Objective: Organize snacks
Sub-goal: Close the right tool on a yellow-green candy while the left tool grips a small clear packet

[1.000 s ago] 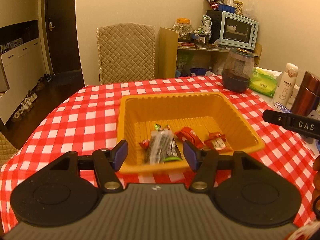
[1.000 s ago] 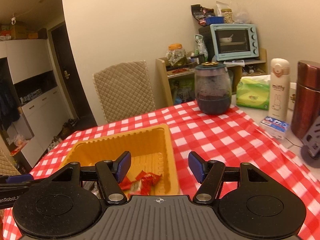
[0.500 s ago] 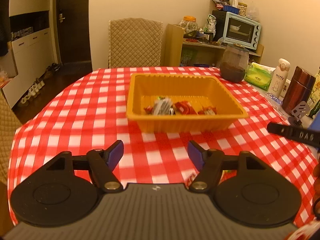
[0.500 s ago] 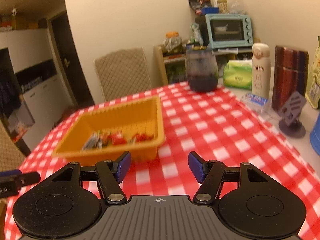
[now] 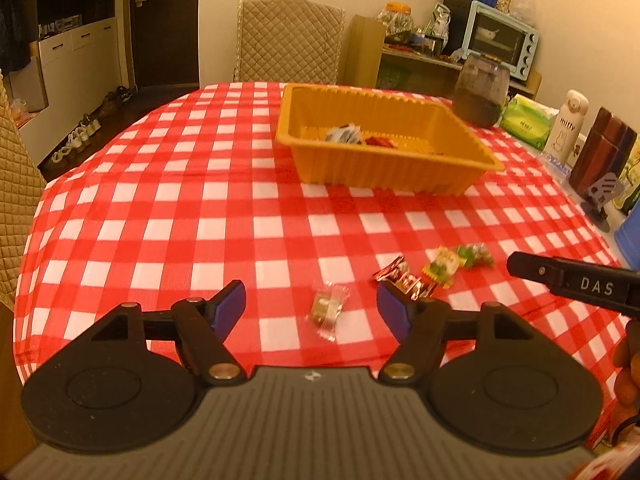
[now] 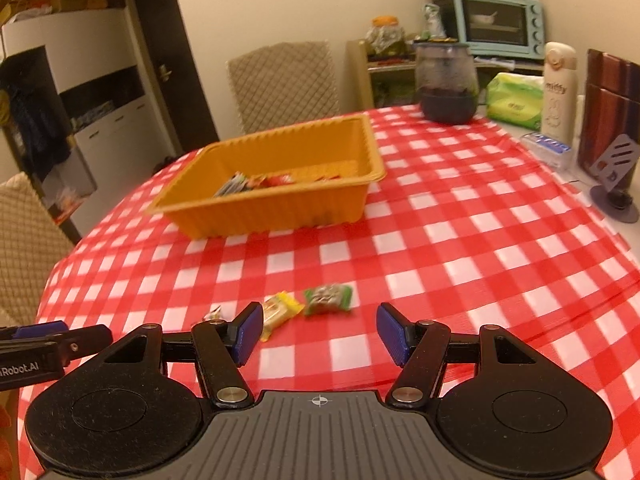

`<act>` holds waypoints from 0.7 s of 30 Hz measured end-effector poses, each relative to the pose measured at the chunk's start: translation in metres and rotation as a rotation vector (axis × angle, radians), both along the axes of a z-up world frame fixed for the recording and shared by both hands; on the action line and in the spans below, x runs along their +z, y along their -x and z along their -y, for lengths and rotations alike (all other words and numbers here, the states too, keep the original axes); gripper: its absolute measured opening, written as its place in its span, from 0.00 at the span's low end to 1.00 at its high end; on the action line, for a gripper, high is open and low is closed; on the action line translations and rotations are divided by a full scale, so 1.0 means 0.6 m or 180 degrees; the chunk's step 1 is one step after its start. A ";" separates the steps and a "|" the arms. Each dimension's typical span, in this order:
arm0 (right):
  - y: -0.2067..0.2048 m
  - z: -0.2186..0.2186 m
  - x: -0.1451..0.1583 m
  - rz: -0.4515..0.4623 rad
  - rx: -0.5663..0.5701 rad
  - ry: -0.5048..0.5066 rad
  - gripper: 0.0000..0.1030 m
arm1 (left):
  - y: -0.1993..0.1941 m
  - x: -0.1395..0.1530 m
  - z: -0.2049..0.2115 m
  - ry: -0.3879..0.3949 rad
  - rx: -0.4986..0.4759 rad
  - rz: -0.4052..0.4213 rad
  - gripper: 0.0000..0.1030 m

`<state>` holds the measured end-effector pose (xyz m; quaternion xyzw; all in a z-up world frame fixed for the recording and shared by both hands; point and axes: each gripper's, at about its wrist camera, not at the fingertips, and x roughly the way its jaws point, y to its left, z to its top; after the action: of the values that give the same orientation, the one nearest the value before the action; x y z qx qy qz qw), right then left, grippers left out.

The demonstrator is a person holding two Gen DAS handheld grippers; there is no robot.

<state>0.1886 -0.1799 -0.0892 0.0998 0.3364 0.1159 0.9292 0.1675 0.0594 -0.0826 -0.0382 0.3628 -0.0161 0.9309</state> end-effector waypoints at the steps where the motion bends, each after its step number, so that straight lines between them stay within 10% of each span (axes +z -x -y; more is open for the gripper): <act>1: -0.001 -0.003 -0.003 -0.0020 0.0013 -0.0004 0.62 | -0.001 -0.002 -0.002 -0.0010 0.0003 -0.0009 0.67; 21: -0.065 -0.067 -0.061 -0.0263 0.0193 -0.0072 0.44 | -0.020 -0.024 -0.022 0.0085 0.0122 -0.0167 0.67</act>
<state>0.2278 -0.1400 -0.1260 0.1047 0.3760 0.1437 0.9094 0.1796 0.0725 -0.0969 -0.0579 0.3861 -0.0021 0.9206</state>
